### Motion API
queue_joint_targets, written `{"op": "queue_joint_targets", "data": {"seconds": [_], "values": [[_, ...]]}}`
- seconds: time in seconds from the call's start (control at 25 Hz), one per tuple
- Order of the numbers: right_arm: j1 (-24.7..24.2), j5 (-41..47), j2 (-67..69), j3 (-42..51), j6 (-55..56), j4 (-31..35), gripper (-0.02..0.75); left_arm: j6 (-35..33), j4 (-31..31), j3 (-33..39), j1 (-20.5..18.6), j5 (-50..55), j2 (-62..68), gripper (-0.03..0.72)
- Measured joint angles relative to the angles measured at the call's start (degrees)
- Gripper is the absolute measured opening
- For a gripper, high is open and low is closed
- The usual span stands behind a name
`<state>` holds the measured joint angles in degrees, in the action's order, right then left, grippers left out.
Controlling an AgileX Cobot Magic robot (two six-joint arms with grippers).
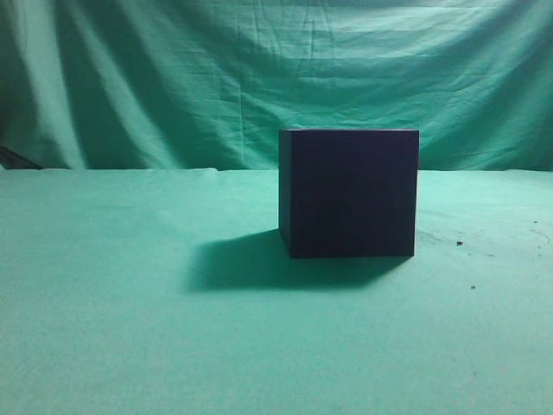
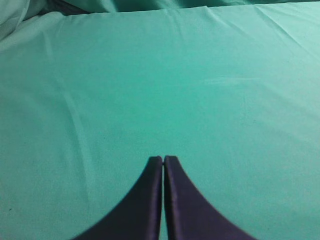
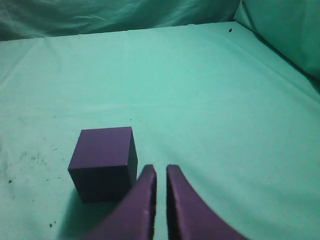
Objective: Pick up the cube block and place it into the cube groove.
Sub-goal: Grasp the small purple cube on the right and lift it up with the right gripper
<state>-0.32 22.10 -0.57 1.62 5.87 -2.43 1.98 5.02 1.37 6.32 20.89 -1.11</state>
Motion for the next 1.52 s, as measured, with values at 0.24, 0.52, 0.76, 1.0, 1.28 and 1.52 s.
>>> {"op": "queue_joint_targets", "data": {"seconds": [0.24, 0.52, 0.76, 1.0, 1.28, 1.52], "values": [[0.0, 0.0, 0.0, 0.0, 0.0, 0.0, 0.049, 0.0, 0.0, 0.0, 0.0, 0.0, 0.0, 0.0], [0.0, 0.0, 0.0, 0.0, 0.0, 0.0, 0.049, 0.0, 0.0, 0.0, 0.0, 0.0, 0.0, 0.0], [0.0, 0.0, 0.0, 0.0, 0.0, 0.0, 0.049, 0.0, 0.0, 0.0, 0.0, 0.0, 0.0, 0.0], [0.0, 0.0, 0.0, 0.0, 0.0, 0.0, 0.049, 0.0, 0.0, 0.0, 0.0, 0.0, 0.0, 0.0], [0.0, -5.95, 0.0, 0.0, 1.65, 2.57, 0.049, 0.0, 0.0, 0.0, 0.0, 0.0, 0.0, 0.0], [0.0, -21.73, 0.0, 0.0, 2.0, 3.78, 0.049, 0.0, 0.0, 0.0, 0.0, 0.0, 0.0, 0.0]]}}
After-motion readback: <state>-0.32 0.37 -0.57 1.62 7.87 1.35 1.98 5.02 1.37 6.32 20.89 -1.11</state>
